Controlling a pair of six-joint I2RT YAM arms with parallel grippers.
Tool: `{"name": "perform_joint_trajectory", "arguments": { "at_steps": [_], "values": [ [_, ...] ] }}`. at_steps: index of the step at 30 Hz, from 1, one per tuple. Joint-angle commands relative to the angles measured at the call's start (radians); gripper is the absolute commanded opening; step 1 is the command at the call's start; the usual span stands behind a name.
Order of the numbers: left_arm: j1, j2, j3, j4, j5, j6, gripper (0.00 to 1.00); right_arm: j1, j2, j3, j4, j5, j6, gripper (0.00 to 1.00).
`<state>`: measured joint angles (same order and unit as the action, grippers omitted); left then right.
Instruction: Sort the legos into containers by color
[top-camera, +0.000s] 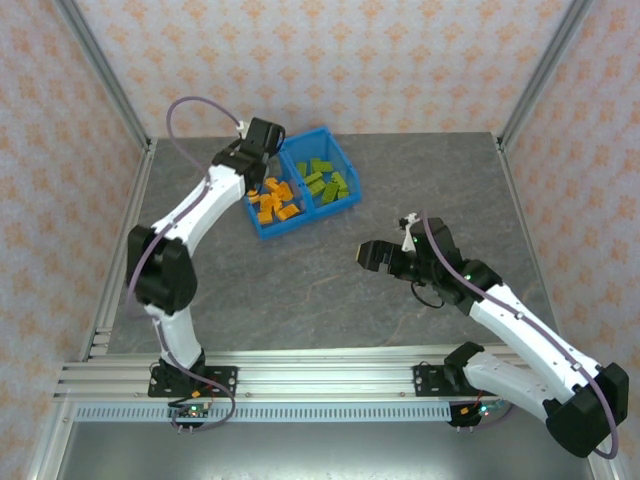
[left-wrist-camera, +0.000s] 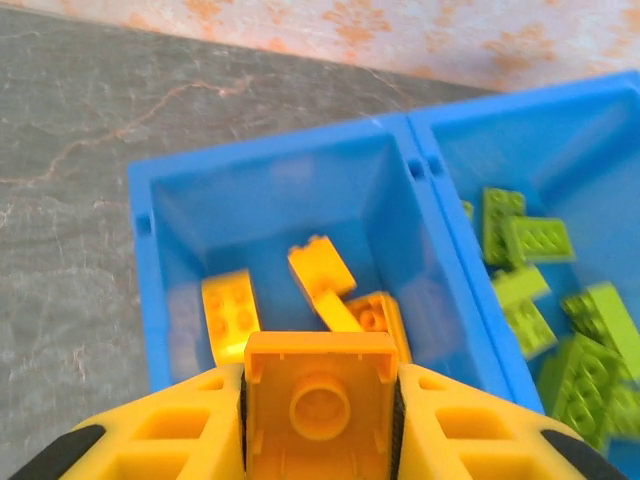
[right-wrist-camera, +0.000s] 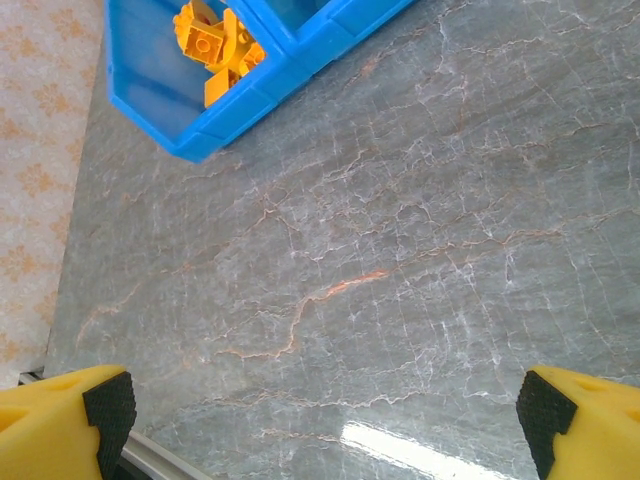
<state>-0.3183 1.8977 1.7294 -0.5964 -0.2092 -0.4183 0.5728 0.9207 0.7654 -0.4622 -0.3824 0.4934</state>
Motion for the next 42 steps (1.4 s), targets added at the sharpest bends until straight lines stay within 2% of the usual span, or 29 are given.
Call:
{"name": "perform_joint_trajectory", "arguments": {
  "at_steps": [1,4,8,12,16,19,21,26,30,32,35,37,38,42],
  "values": [
    [0.032,0.134,0.115,-0.130,-0.023,-0.007,0.35,0.009,-0.023,0.035,0.010,0.009,-0.018,0.99],
    [0.050,0.238,0.228,-0.189,-0.016,-0.032,0.38,0.012,-0.040,0.040,-0.007,0.024,-0.025,0.99],
    [0.053,0.323,0.326,-0.257,-0.012,-0.044,0.52,0.013,-0.055,0.042,-0.018,0.031,-0.025,0.99],
    [0.053,0.282,0.298,-0.237,0.014,-0.052,0.59,0.015,-0.052,0.041,-0.010,0.037,-0.025,0.99],
    [0.051,0.178,0.244,-0.218,0.071,-0.054,0.60,0.015,-0.044,0.042,-0.007,0.062,-0.025,0.99],
    [0.042,-0.011,0.110,-0.139,0.126,-0.063,0.62,0.015,-0.049,0.038,-0.030,0.162,-0.021,0.99],
    [0.028,-0.172,-0.023,-0.061,0.142,-0.067,0.65,0.015,-0.058,0.030,-0.052,0.277,-0.033,0.99],
    [0.002,-0.546,-0.355,0.091,0.115,-0.037,0.76,0.013,-0.097,-0.016,-0.019,0.549,-0.126,0.99],
    [-0.001,-0.814,-0.625,0.149,0.017,0.008,0.92,-0.011,-0.121,-0.081,0.059,0.844,-0.218,0.99],
    [0.000,-0.918,-0.735,0.157,-0.051,0.041,1.00,-0.036,-0.127,-0.126,0.122,0.953,-0.254,0.99],
    [0.001,-1.019,-0.894,0.184,-0.190,0.078,1.00,-0.068,-0.123,-0.231,0.316,1.106,-0.380,0.99],
    [0.002,-1.048,-1.012,0.293,-0.205,0.224,1.00,-0.111,-0.101,-0.326,0.492,1.154,-0.483,0.99],
    [0.001,-1.052,-1.066,0.340,-0.219,0.257,1.00,-0.139,-0.088,-0.362,0.547,1.159,-0.490,0.99],
    [0.004,-1.035,-1.219,0.485,-0.316,0.311,1.00,-0.311,-0.002,-0.458,0.688,1.058,-0.381,0.99]
  ]
}}
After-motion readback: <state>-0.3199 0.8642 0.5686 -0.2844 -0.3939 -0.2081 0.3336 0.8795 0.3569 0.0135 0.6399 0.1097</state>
